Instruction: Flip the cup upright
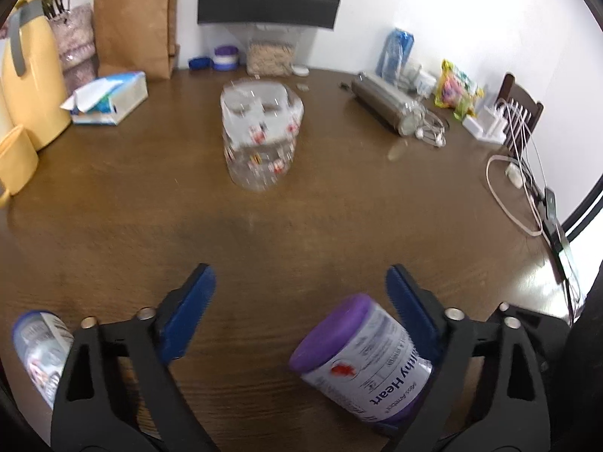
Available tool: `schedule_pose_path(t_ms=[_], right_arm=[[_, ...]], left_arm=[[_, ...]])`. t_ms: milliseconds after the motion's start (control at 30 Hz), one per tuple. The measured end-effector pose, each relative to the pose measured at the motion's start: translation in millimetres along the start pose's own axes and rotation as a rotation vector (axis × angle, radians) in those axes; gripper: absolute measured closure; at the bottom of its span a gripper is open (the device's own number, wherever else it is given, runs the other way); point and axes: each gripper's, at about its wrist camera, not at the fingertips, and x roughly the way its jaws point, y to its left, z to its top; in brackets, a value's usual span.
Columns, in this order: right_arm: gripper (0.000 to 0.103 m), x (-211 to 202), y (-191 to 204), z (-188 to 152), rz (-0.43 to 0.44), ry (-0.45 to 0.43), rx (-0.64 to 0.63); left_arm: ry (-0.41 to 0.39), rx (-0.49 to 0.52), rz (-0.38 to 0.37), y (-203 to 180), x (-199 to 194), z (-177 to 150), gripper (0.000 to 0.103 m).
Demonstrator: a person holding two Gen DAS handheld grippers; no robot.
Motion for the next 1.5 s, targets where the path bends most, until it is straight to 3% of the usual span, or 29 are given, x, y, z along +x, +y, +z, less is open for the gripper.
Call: schedule_pose_path(t_ms=[67, 333, 500, 567, 667, 733, 767, 833, 900, 1000, 1300, 1433, 1500], right_arm=[[0.034, -2.3, -8.0, -3.3, -0.013, 0.004, 0.021], [0.034, -10.4, -39.6, -10.2, -0.038, -0.020, 0.148], [0.034, -13.1, -50.7, -13.9, -0.061, -0.015, 0.203], [0.034, -17.1, -57.8, -16.3, -0.055, -0.026, 0.243], [0.034, -23.1, -62.3, -22.7, -0.046, -0.034, 0.274], [0.034, -24.1, -63.5, -24.5, -0.053, -0.028, 0.289], [0.034, -25.4, -65.1, -25.6, -0.058, -0.025, 0.295], [0.034, -26.9, -68.2, -27.9, -0.063, -0.023, 0.307], [0.034, -28.3, -71.9, -30.1, -0.068, -0.022, 0.327], [0.034, -28.9, -72.7, -31.7, -0.070, -0.021, 0.341], [0.034, -46.1, -85.8, -31.3, -0.045, -0.068, 0.408], [0.023, -54.7, -102.3, -24.4, 0.092, -0.131, 0.521], [0.023, -54.8, -109.5, -15.8, 0.189, -0.156, 0.572]], left_arm=[[0.021, 0.015, 0.018, -2.0, 6.1, -6.1, 0.030], [0.035, -0.008, 0.022, 6.0, 5.6, -13.8, 0.030], [-0.011, 0.016, -0.067, 7.1, -14.5, -5.7, 0.022], [-0.005, 0.086, -0.116, -2.7, -20.6, -4.9, 0.016], [0.096, 0.257, -0.195, -27.3, -13.5, -10.9, 0.015], [0.144, 0.380, -0.167, -44.5, -5.8, -17.2, 0.020], [0.156, 0.434, -0.143, -50.8, -3.6, -19.4, 0.029], [0.201, 0.545, -0.101, -62.8, 4.8, -21.9, 0.032], [0.261, 0.619, -0.058, -71.2, 18.0, -24.7, 0.041], [0.307, 0.671, 0.017, -83.3, 37.2, -29.2, 0.043], [0.234, 0.628, 0.020, -94.8, 34.2, -15.7, 0.043], [0.159, 0.584, 0.007, -88.7, 19.6, -6.4, 0.043], [0.124, 0.573, 0.003, -87.5, 13.3, -1.8, 0.043]])
